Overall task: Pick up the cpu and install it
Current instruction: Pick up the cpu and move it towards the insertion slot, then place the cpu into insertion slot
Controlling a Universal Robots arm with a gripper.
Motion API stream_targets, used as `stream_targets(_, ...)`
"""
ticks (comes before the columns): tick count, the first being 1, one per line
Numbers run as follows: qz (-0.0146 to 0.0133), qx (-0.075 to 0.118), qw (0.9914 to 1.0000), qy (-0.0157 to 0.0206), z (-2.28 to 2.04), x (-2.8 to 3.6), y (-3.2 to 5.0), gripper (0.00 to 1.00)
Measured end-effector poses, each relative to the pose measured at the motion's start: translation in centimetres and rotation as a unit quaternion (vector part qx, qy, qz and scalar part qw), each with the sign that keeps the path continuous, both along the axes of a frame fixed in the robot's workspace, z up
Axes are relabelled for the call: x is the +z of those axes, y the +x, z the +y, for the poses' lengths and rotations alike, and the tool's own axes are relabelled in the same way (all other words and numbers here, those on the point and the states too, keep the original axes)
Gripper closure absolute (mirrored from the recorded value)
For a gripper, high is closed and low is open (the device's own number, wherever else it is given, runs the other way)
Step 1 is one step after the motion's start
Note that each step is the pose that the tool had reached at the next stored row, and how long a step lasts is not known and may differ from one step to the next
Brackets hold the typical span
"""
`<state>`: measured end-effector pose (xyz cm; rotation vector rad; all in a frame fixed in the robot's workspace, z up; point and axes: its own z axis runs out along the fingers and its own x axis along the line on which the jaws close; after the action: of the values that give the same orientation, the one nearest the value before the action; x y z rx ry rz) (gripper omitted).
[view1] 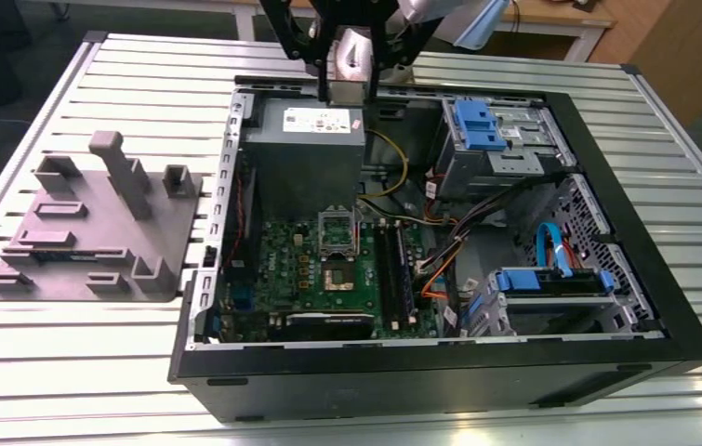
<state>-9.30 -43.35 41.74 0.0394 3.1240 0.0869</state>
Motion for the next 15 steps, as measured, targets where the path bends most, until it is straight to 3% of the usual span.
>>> stream_targets(12, 0.0000, 0.000, 1.00000, -0.0001, 0.00, -0.03, 0.00, 0.53)
stream_targets(15, 0.0000, 0.000, 1.00000, -0.0001, -0.20, -0.50, 0.02, 0.53)
